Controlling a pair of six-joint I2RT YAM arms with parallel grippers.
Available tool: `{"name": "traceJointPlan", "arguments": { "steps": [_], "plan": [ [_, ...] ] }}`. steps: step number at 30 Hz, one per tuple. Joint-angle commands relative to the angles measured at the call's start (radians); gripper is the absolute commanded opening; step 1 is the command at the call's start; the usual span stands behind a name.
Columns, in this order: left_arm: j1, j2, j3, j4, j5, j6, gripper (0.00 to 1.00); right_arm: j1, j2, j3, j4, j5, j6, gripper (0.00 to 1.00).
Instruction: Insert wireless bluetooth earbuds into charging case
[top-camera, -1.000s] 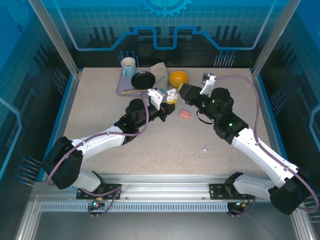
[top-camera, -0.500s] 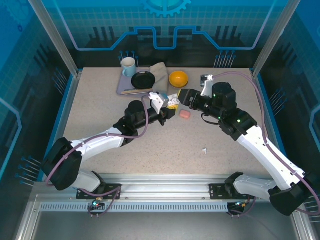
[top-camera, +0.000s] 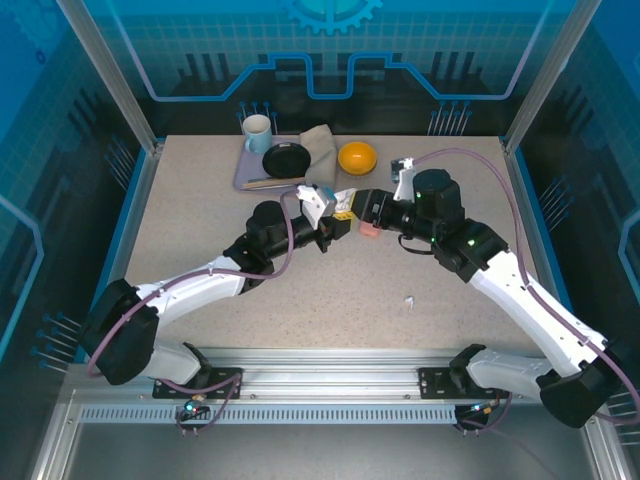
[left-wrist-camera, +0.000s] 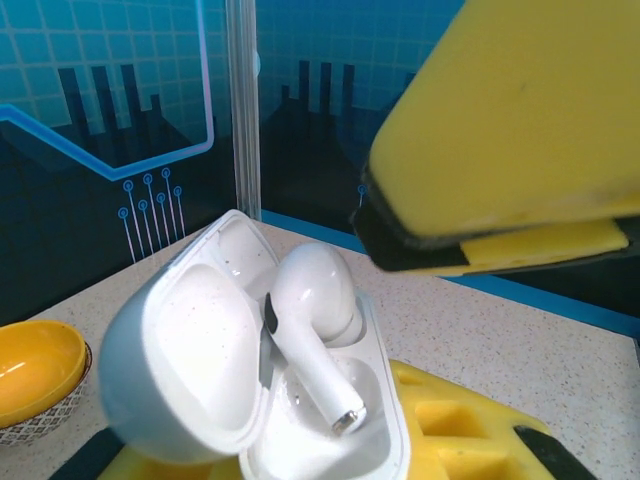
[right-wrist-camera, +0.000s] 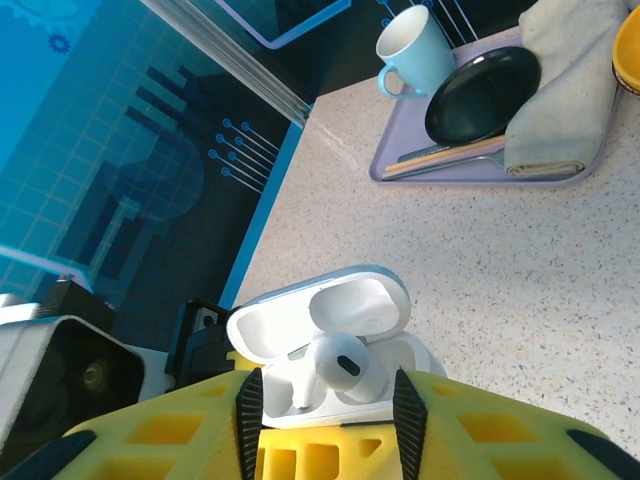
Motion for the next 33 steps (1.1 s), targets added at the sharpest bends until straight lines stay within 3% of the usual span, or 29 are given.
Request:
{"name": "traceJointPlan", "arguments": {
  "steps": [1, 23, 33],
  "plan": [
    [-0.006, -0.029, 0.01, 0.007, 0.028, 0.014, 0.0, 0.018, 0.019, 0.021, -0.007, -0.012, -0.024, 0.41],
    [-0.006, -0.028, 0.014, 0.001, 0.042, 0.011, 0.0, 0.076, 0.087, 0.081, -0.076, 0.099, -0.114, 0.33],
    [-0.007, -0.028, 0.017, -0.005, 0.042, 0.012, 0.0, 0.106, 0.085, 0.081, -0.059, 0.094, -0.119, 0.28]
  ]
}}
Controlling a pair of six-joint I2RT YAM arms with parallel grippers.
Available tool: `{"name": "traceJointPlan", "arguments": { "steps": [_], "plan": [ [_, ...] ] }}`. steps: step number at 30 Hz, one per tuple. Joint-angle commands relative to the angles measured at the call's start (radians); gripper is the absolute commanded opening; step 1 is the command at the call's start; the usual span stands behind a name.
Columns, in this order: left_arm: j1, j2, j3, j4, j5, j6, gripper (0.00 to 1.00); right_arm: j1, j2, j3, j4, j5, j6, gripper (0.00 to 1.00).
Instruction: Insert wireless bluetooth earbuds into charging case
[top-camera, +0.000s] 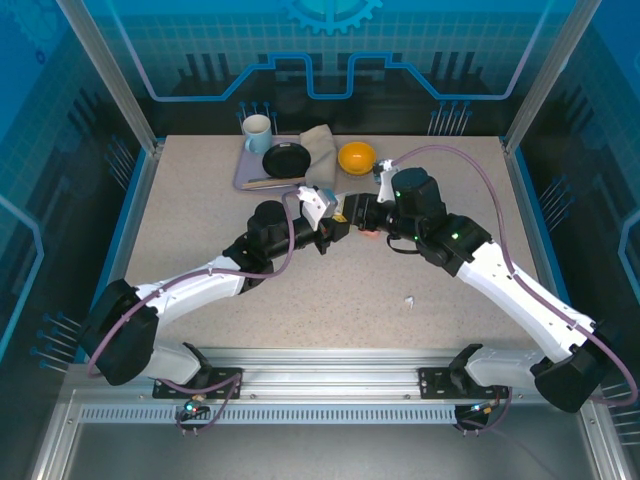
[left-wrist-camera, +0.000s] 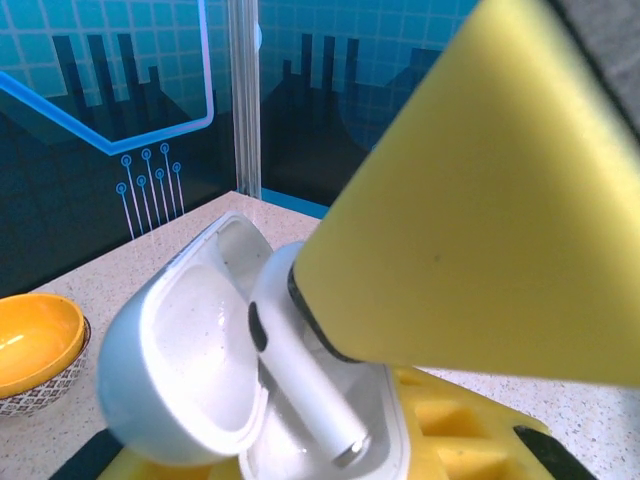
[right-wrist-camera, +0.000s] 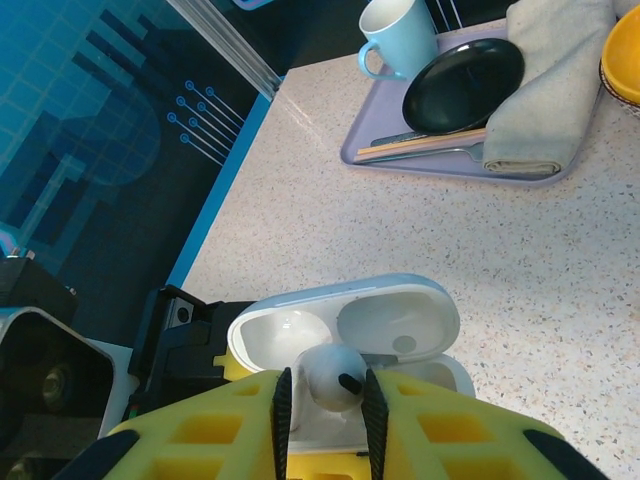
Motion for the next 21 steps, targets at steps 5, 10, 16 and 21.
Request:
{"name": "traceJointPlan", "arguments": {
  "steps": [5, 10, 16, 21],
  "plan": [
    [-0.009, -0.027, 0.015, 0.041, 0.038, 0.012, 0.0, 0.063, 0.002, 0.026, -0.008, 0.038, -0.035, 0.28],
    [-0.008, -0.027, 0.017, 0.04, 0.036, 0.012, 0.0, 0.099, -0.002, 0.028, -0.016, 0.08, -0.07, 0.27],
    [-0.009, -0.028, 0.016, 0.04, 0.033, 0.014, 0.0, 0.127, -0.015, 0.03, -0.028, 0.108, -0.089, 0.25],
    [-0.009, -0.031, 0.013, 0.042, 0.033, 0.012, 0.0, 0.121, -0.042, 0.023, -0.052, 0.169, -0.083, 0.41]
  ]
}}
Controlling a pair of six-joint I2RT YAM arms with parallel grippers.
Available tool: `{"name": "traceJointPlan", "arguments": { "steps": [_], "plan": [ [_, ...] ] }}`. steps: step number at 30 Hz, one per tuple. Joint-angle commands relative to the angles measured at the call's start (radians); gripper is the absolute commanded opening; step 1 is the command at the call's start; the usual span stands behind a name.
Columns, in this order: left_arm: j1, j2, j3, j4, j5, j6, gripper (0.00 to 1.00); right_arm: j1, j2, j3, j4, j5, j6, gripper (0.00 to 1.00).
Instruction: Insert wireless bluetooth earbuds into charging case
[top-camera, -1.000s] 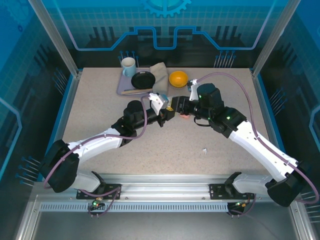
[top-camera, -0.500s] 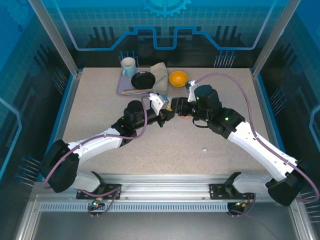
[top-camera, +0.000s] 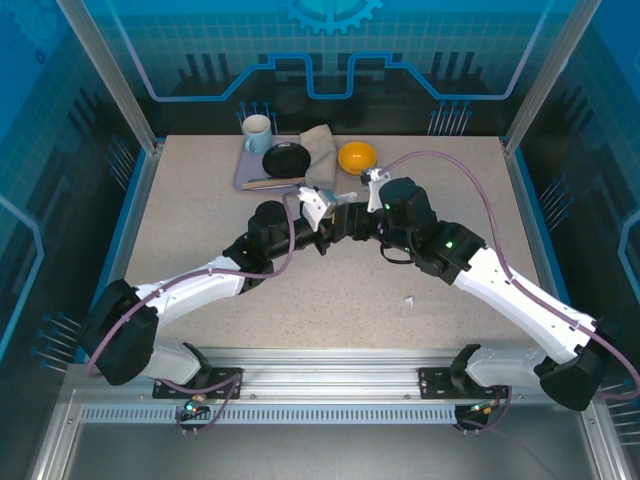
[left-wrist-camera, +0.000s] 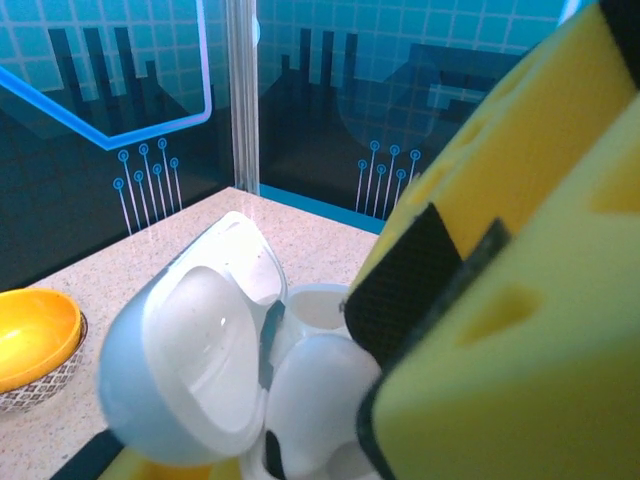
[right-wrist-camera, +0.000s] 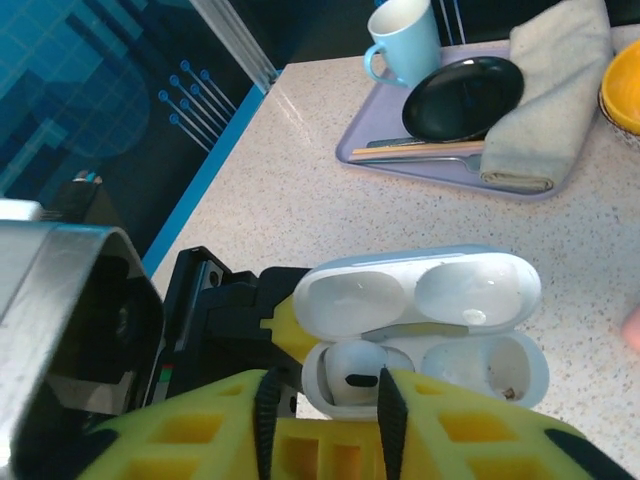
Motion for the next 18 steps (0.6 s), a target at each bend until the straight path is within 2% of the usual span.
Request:
{"name": "traceJointPlan", "arguments": {
  "steps": [1, 12, 18],
  "plan": [
    [-0.009, -0.032, 0.013, 0.053, 0.03, 0.01, 0.0, 0.006, -0.04, 0.022, -0.036, 0.039, -0.003, 0.45],
    [-0.009, -0.051, -0.01, 0.062, 0.018, 0.017, 0.0, -0.09, -0.117, 0.033, -0.074, 0.056, 0.071, 0.51],
    [-0.008, -0.079, -0.043, 0.07, -0.007, 0.028, 0.0, -0.176, -0.146, -0.016, -0.251, 0.104, 0.188, 0.59]
  ]
}}
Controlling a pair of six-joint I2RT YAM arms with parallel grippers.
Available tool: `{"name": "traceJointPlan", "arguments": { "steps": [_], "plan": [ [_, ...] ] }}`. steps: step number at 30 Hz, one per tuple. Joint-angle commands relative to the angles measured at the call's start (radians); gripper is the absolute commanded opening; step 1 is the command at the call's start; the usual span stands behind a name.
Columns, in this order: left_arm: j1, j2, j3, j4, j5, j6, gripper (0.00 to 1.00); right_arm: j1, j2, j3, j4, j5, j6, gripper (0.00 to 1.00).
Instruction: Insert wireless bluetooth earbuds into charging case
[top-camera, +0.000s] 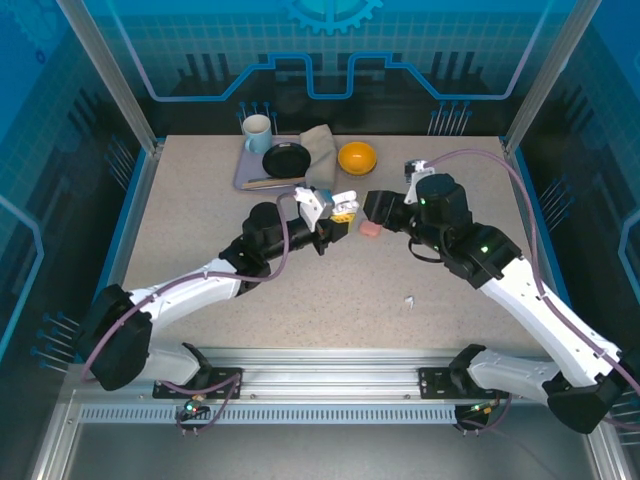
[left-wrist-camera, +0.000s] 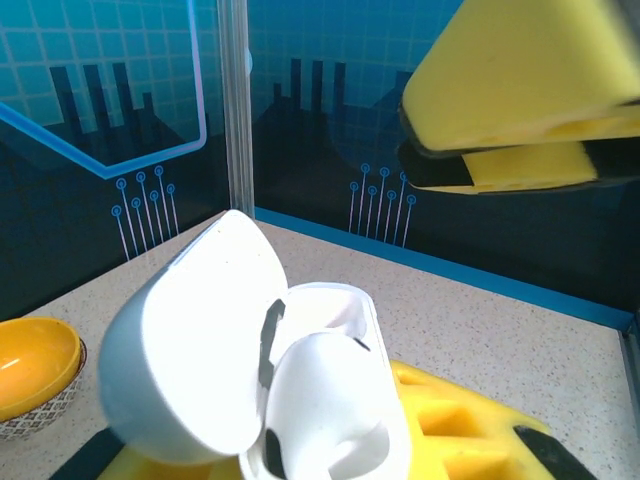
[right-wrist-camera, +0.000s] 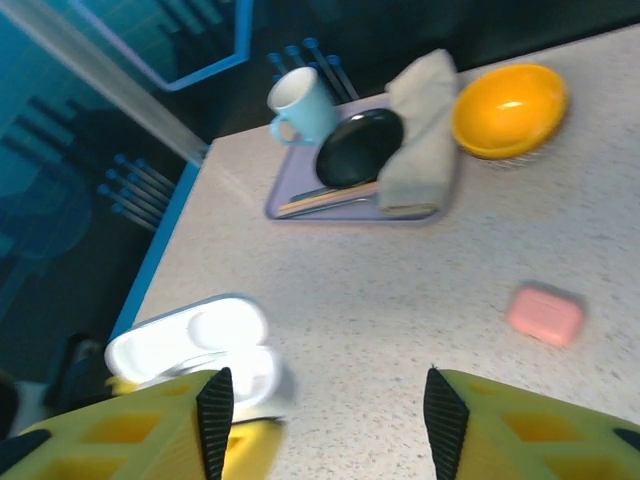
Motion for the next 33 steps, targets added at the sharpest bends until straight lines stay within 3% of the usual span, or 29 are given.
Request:
{"name": "traceJointPlan", "arguments": {
  "steps": [1, 7, 12, 17, 28, 33],
  "plan": [
    [-0.006, -0.044, -0.027, 0.04, -0.018, 0.029, 0.0, -0.038, -0.021, -0.037, -0.163, 0.06, 0.097, 0.61],
    [-0.005, -0.085, -0.051, 0.025, -0.032, 0.035, 0.0, -0.084, -0.012, -0.204, -0.333, 0.105, 0.178, 0.72],
    [-0.005, -0.113, -0.057, 0.001, -0.038, 0.032, 0.0, -0.089, 0.019, -0.336, -0.423, 0.114, 0.266, 0.71],
    [-0.006, -0.134, -0.074, 0.002, -0.048, 0.029, 0.0, -0.082, 0.045, -0.466, -0.403, 0.095, 0.321, 0.7],
    [-0.007, -0.165, -0.094, 0.005, -0.051, 0.028, 0.0, -0.073, 0.304, -0.412, -0.279, 0.026, -0.002, 0.63],
    [-0.006, -0.168, -0.091, 0.005, -0.056, 0.029, 0.0, -0.074, 0.406, -0.367, -0.269, 0.027, -0.06, 0.59]
  ]
}}
